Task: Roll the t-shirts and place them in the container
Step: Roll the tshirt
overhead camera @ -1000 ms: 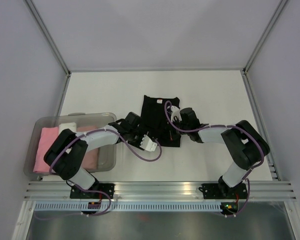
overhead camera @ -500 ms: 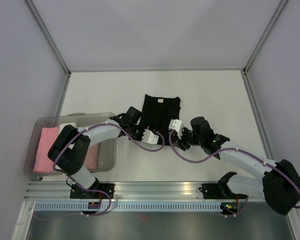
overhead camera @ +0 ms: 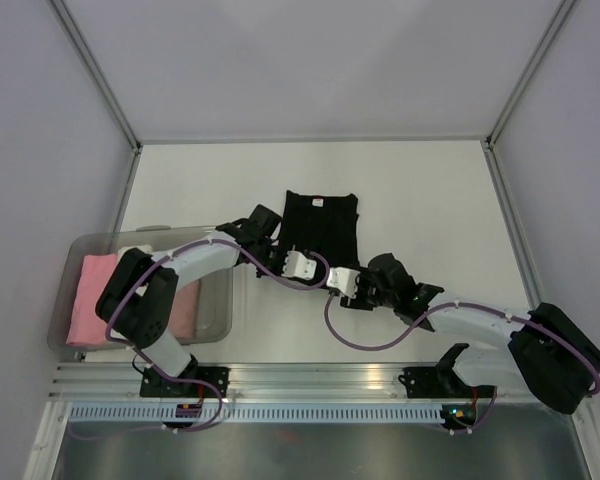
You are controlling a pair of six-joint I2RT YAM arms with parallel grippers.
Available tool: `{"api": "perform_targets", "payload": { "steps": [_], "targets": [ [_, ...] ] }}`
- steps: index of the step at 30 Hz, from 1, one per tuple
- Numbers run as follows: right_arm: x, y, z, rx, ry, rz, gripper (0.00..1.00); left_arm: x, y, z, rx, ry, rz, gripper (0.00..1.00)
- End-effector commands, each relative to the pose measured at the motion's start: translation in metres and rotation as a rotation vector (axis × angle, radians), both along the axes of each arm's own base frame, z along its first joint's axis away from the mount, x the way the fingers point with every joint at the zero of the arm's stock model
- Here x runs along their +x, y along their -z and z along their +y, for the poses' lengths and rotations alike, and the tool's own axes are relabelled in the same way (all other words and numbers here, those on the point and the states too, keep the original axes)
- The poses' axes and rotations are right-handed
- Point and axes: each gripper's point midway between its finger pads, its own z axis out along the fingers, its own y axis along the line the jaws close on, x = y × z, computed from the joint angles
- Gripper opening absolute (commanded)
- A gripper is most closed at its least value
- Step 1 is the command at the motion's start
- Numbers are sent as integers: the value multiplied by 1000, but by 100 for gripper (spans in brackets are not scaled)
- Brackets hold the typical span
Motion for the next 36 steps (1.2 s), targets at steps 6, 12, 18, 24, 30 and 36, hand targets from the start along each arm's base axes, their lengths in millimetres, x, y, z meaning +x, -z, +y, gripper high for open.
{"api": "perform_targets", "payload": {
  "steps": [6,12,18,24,30,36],
  "targets": [
    [28,16,1,-32,128,3,55,-6,-19,-9,-88,-16,112,4],
    [28,-1,12,103,120,159,3,-23,-35,-3,-125,-29,255,4],
    [-24,-19,20,102,-118,466,0,-53,-48,10,-128,-62,429,5],
    [-66,-43,18,117,-222,769,0,-82,-60,22,-141,-106,588,8],
    [-68,-24,25,126,-161,952,0,-80,-52,29,-127,-217,667,11],
    [-6,-11,33,239,117,908,9,-56,-34,35,-88,-403,722,13]
  ]
}}
